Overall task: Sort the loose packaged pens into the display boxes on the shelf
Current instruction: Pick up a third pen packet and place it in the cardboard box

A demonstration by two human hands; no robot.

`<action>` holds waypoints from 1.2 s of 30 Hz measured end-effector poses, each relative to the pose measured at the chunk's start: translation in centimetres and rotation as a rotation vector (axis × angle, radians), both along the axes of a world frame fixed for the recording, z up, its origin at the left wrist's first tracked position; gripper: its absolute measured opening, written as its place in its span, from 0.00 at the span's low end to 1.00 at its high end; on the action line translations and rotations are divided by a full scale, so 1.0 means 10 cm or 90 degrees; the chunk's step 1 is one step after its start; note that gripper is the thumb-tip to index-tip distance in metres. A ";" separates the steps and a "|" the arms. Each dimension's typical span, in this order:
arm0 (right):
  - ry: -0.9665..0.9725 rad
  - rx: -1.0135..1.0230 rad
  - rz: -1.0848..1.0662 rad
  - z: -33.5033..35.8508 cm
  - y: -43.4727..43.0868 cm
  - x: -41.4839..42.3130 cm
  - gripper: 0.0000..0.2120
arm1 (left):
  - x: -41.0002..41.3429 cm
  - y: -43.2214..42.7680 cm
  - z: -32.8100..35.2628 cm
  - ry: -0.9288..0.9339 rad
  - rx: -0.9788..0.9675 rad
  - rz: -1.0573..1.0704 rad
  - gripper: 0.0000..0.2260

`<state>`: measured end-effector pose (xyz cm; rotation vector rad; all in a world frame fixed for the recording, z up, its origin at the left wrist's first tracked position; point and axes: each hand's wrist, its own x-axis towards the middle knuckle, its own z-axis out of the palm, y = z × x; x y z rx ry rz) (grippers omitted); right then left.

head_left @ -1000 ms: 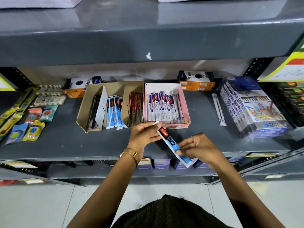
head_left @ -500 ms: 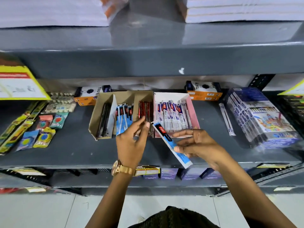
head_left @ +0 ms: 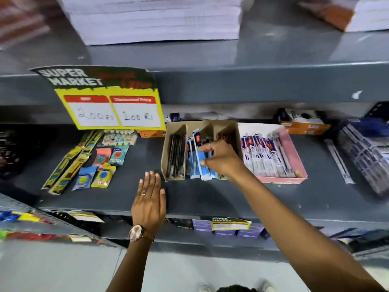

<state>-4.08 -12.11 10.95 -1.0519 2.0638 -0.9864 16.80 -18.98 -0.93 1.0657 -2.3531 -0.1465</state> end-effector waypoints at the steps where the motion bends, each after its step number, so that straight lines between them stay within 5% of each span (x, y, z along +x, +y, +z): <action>1: 0.044 0.019 0.000 -0.02 -0.10 0.04 0.20 | 0.01 -0.03 -0.02 -0.020 0.009 -0.005 0.22; 10: 0.179 0.171 -0.022 -0.28 -0.56 0.30 0.13 | 0.07 -0.11 -0.13 -0.126 0.026 -0.051 0.23; 24: 0.273 0.289 -0.013 -0.43 -0.65 0.38 0.21 | 0.06 -0.14 -0.13 -0.147 0.034 -0.062 0.23; 36: 0.300 0.085 -0.029 -0.39 -0.34 0.34 0.18 | 0.04 -0.07 -0.06 -0.155 0.052 -0.055 0.25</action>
